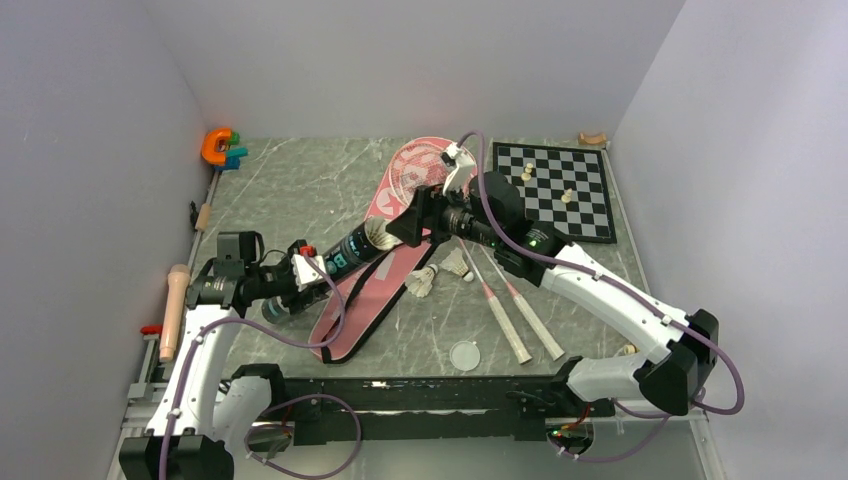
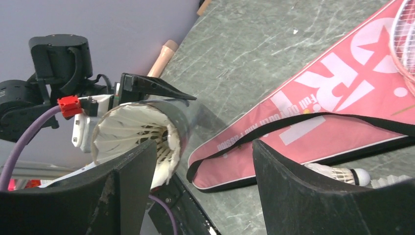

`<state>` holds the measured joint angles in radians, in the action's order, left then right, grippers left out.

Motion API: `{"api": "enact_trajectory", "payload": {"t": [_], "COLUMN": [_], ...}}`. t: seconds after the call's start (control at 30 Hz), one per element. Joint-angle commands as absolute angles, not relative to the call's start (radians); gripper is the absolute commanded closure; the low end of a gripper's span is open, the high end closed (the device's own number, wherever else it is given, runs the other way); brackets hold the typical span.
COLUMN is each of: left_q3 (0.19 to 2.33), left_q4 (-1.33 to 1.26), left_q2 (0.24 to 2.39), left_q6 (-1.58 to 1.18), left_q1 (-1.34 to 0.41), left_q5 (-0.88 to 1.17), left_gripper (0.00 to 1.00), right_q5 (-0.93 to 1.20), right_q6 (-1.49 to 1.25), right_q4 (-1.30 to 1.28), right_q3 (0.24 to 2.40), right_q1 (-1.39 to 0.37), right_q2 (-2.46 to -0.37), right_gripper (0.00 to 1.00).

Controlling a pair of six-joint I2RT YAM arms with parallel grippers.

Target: Pack up the badminton gear

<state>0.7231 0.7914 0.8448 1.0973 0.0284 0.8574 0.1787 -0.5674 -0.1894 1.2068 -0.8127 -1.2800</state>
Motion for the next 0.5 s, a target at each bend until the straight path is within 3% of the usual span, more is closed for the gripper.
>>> {"api": "enact_trajectory", "payload": {"t": [0.0, 0.47], "left_q3": [0.749, 0.758], "left_q4": [0.791, 0.788], "left_q2": [0.827, 0.826], "left_q6": [1.119, 1.104], "left_q1": [0.026, 0.026], "left_q5": [0.937, 0.939], "left_gripper": [0.86, 0.86], "right_q5": [0.143, 0.226], "right_q6": [-0.538, -0.581], "right_q4": [-0.215, -0.151], "right_q3": [1.247, 1.204], "right_q1": [-0.795, -0.799], "right_q2": [-1.236, -1.280], "right_gripper": [0.25, 0.27]}}
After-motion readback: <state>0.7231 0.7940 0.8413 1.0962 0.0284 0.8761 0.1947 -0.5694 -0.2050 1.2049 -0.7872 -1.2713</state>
